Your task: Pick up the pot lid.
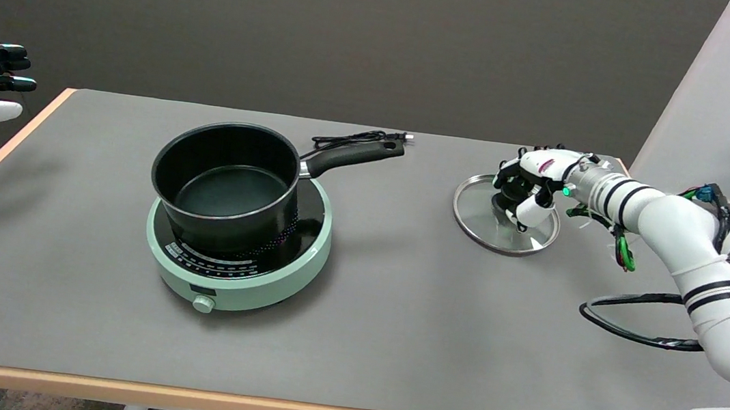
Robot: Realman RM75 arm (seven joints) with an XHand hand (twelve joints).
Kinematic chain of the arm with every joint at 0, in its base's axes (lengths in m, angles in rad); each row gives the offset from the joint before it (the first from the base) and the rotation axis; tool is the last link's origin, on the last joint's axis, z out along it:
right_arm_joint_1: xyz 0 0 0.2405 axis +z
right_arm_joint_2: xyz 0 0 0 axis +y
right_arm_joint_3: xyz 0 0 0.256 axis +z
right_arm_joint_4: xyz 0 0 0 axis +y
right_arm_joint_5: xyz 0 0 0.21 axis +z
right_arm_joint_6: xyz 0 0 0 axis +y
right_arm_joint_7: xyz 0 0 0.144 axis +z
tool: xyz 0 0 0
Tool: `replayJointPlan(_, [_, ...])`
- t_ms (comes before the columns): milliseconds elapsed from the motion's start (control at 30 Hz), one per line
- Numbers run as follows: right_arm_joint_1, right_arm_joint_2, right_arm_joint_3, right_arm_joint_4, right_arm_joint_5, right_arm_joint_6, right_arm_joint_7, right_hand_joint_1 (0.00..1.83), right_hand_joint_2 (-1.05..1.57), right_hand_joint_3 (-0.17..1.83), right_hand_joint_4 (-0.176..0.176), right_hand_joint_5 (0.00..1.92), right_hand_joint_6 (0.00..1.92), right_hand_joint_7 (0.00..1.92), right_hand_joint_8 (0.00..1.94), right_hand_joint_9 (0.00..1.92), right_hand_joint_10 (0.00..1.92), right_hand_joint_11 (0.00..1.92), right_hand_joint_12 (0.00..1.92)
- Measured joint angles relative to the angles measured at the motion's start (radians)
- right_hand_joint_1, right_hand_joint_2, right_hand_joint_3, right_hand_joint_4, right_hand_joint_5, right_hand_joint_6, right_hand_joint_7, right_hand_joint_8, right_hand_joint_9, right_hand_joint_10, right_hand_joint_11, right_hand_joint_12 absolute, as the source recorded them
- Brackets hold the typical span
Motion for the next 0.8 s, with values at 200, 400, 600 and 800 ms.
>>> replayJointPlan(200, [0.001,-0.001,-0.002,-0.002,0.001,0.000,0.000,1.05,0.87,0.74,0.128,0.58,1.03,0.72,0.91,0.61,1.18,0.02,1.51])
replayJointPlan(400, [0.002,-0.002,-0.003,-0.003,0.003,0.003,0.000,1.09,1.23,0.20,0.011,0.55,1.62,0.70,1.50,0.50,1.53,0.03,1.64])
replayJointPlan(600, [0.000,-0.002,-0.003,-0.002,0.005,0.007,0.000,1.11,1.21,0.22,-0.001,0.56,1.61,0.73,1.46,0.54,1.60,0.00,1.74])
replayJointPlan(800, [-0.002,-0.003,-0.004,-0.001,0.009,0.011,0.000,1.12,1.25,0.12,-0.016,0.54,1.64,0.75,1.41,0.58,1.64,0.00,1.74])
